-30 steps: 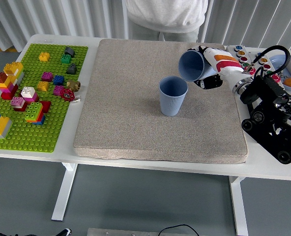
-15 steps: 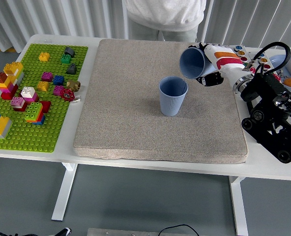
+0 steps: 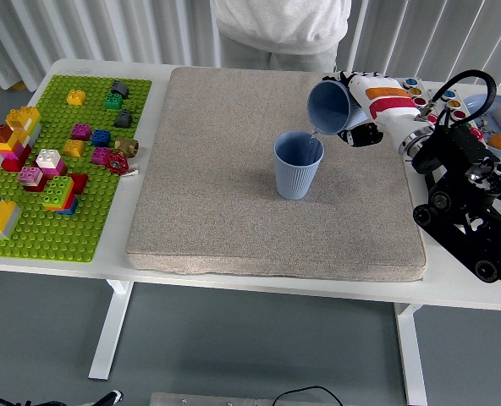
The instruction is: Pick cup pour cup place
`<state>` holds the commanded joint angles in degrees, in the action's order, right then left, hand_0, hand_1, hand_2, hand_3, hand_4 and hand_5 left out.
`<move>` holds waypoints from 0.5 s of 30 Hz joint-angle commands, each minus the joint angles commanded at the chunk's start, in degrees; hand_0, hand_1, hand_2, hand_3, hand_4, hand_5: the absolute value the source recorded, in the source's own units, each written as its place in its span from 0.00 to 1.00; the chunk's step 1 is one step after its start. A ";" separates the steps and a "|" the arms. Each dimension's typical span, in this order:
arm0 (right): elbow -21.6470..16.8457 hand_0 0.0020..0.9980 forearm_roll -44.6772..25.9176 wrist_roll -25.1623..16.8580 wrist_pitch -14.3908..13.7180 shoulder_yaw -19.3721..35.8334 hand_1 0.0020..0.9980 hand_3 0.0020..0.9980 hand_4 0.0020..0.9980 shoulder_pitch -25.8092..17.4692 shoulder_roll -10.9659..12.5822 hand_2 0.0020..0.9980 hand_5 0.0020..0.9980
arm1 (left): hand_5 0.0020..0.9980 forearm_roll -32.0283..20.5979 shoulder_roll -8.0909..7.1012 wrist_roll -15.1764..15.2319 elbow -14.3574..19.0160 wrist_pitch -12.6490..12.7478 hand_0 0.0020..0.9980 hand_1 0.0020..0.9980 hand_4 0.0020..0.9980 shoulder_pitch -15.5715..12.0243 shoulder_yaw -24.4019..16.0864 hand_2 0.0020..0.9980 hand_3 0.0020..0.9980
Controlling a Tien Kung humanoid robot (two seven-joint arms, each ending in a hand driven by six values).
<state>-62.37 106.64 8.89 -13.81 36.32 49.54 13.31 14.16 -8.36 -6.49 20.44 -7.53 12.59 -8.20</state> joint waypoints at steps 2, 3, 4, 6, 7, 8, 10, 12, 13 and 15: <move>-0.02 0.88 0.09 0.01 -0.02 0.00 0.82 0.80 0.75 0.01 -0.02 0.82 0.10 | 1.00 0.01 0.01 -0.01 0.00 0.01 0.77 0.83 0.52 -0.01 -0.02 0.87 0.77; -0.09 0.87 0.27 0.05 -0.01 -0.01 0.82 0.80 0.75 -0.02 -0.03 0.82 0.10 | 1.00 0.03 0.00 -0.04 0.00 0.00 0.77 0.83 0.52 -0.05 -0.05 0.87 0.77; -0.15 0.87 0.43 0.09 0.00 -0.02 0.82 0.80 0.75 -0.04 -0.03 0.82 0.10 | 1.00 0.05 0.00 -0.07 0.00 -0.01 0.77 0.83 0.52 -0.09 -0.07 0.87 0.77; -0.29 0.87 1.04 0.25 -0.12 -0.05 0.82 0.80 0.75 -0.12 -0.10 0.82 0.10 | 1.00 0.10 -0.01 -0.11 0.00 -0.01 0.77 0.83 0.52 -0.20 -0.13 0.87 0.77; -0.41 0.87 1.55 0.41 -0.10 -0.08 0.82 0.80 0.75 -0.11 -0.13 0.82 0.10 | 1.00 0.04 -0.01 -0.09 0.00 -0.01 0.77 0.83 0.52 -0.23 -0.10 0.87 0.77; -0.47 0.87 1.82 0.51 -0.09 -0.10 0.82 0.80 0.75 -0.10 -0.15 0.82 0.10 | 1.00 0.00 0.00 -0.08 0.00 0.00 0.77 0.83 0.52 -0.24 -0.08 0.87 0.77; -0.63 0.88 2.31 0.67 -0.11 -0.13 0.82 0.80 0.75 -0.12 -0.18 0.82 0.10 | 1.00 0.06 -0.01 -0.11 0.01 0.00 0.77 0.83 0.52 -0.25 -0.11 0.87 0.77; -0.82 0.88 3.31 1.01 -0.13 -0.29 0.82 0.80 0.75 -0.11 -0.16 0.82 0.10 | 1.00 0.09 0.00 -0.13 0.01 0.00 0.77 0.83 0.52 -0.27 -0.15 0.87 0.77; -0.88 0.88 3.59 1.08 -0.16 -0.33 0.82 0.80 0.75 -0.13 -0.16 0.82 0.10 | 1.00 0.08 -0.01 -0.14 0.02 0.01 0.77 0.83 0.52 -0.28 -0.14 0.87 0.77; -0.98 0.88 3.89 1.13 -0.17 -0.40 0.82 0.80 0.75 -0.17 -0.19 0.81 0.10 | 1.00 0.12 -0.01 -0.17 0.02 -0.01 0.77 0.83 0.52 -0.33 -0.19 0.87 0.77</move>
<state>-63.35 110.54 10.02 -13.98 35.92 49.38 13.12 14.29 -8.37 -6.66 20.46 -7.54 12.26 -8.39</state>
